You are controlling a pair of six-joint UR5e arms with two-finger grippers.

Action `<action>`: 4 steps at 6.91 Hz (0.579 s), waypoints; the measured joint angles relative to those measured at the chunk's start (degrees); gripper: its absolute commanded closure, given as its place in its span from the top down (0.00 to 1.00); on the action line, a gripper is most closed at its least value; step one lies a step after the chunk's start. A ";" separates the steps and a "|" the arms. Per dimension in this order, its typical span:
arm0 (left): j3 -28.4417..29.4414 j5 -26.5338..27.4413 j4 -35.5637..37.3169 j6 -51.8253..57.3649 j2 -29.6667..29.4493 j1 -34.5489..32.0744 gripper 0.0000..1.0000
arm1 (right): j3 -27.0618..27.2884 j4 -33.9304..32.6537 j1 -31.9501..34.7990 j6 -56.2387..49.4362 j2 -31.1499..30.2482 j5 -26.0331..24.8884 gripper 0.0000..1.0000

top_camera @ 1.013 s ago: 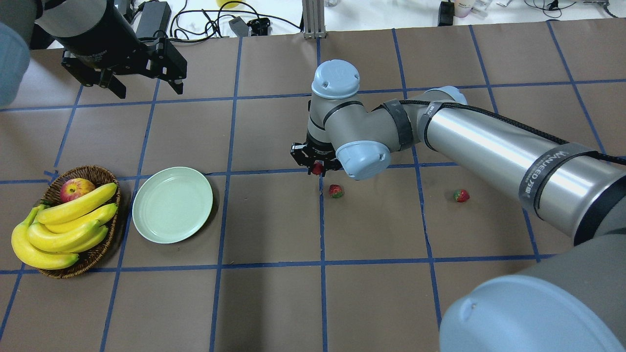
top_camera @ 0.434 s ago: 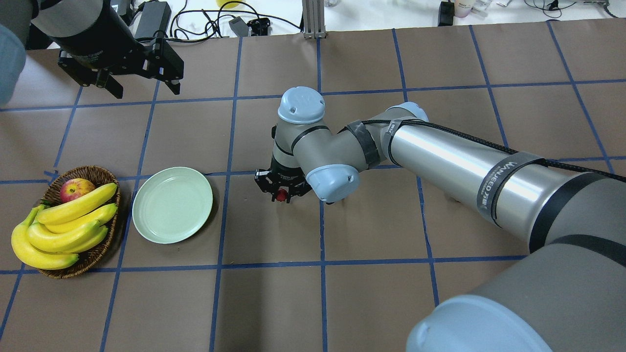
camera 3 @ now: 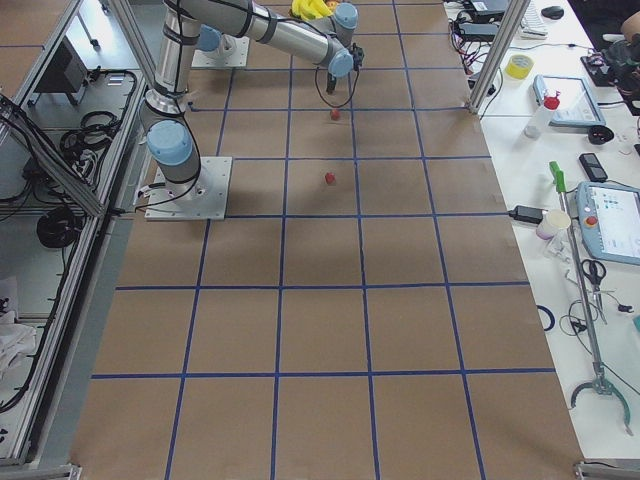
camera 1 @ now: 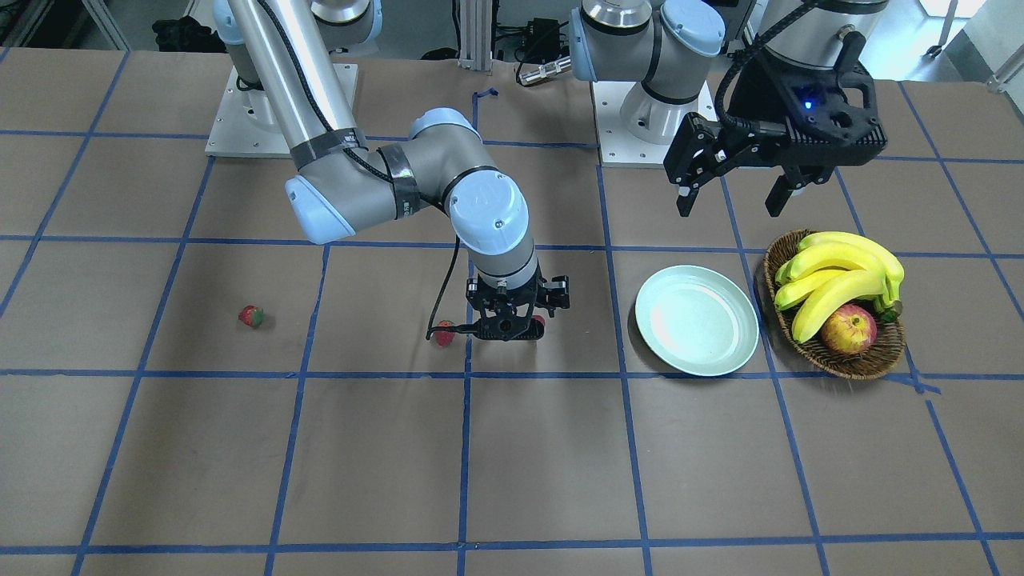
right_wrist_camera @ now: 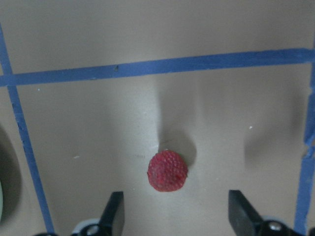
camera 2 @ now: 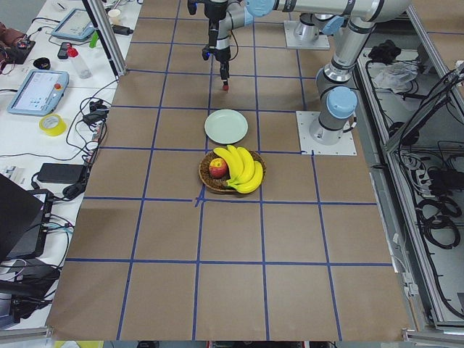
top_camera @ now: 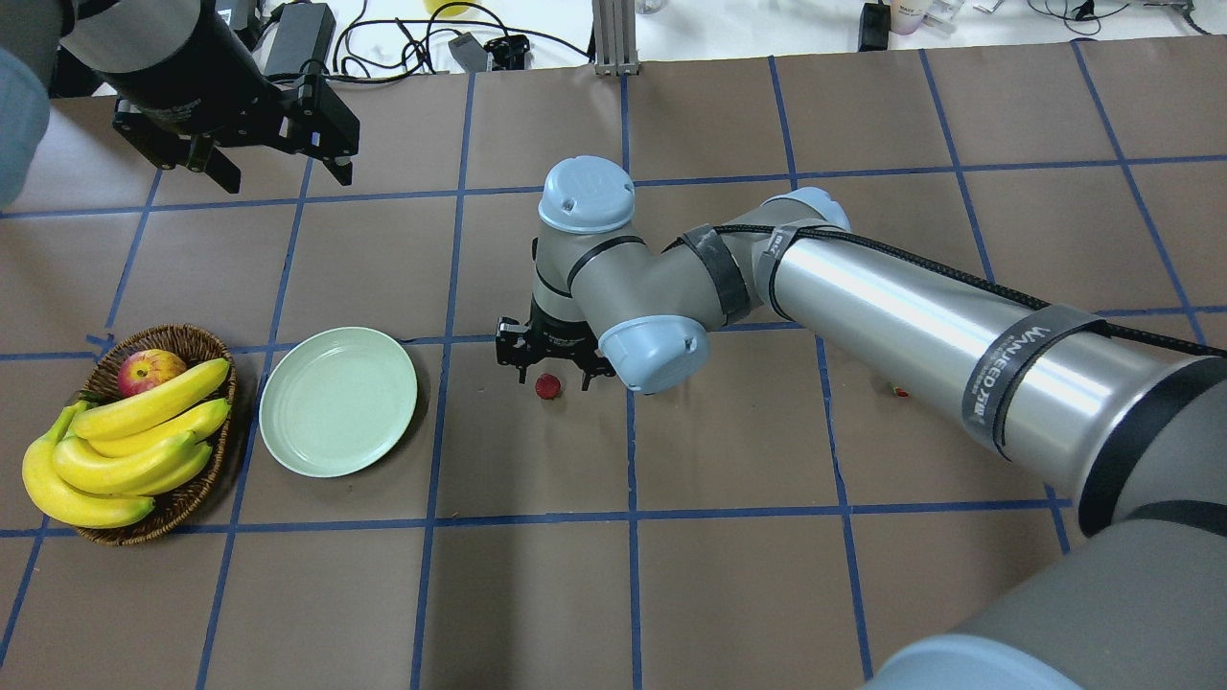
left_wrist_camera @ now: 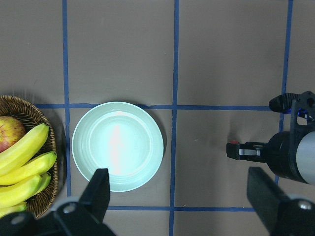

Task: Collect all strawberries into plate
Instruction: 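Return the right gripper to the second strawberry while the left reaches forward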

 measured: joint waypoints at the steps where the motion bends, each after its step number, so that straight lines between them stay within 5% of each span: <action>1: -0.06 -0.02 -0.10 0.07 0.02 0.06 1.00 | 0.09 0.81 -0.79 -1.50 -2.13 -3.64 1.00; 4: -0.20 -1.06 1.91 0.10 -1.98 0.06 0.98 | 0.71 6.16 -8.39 -10.11 -8.39 -10.16 1.00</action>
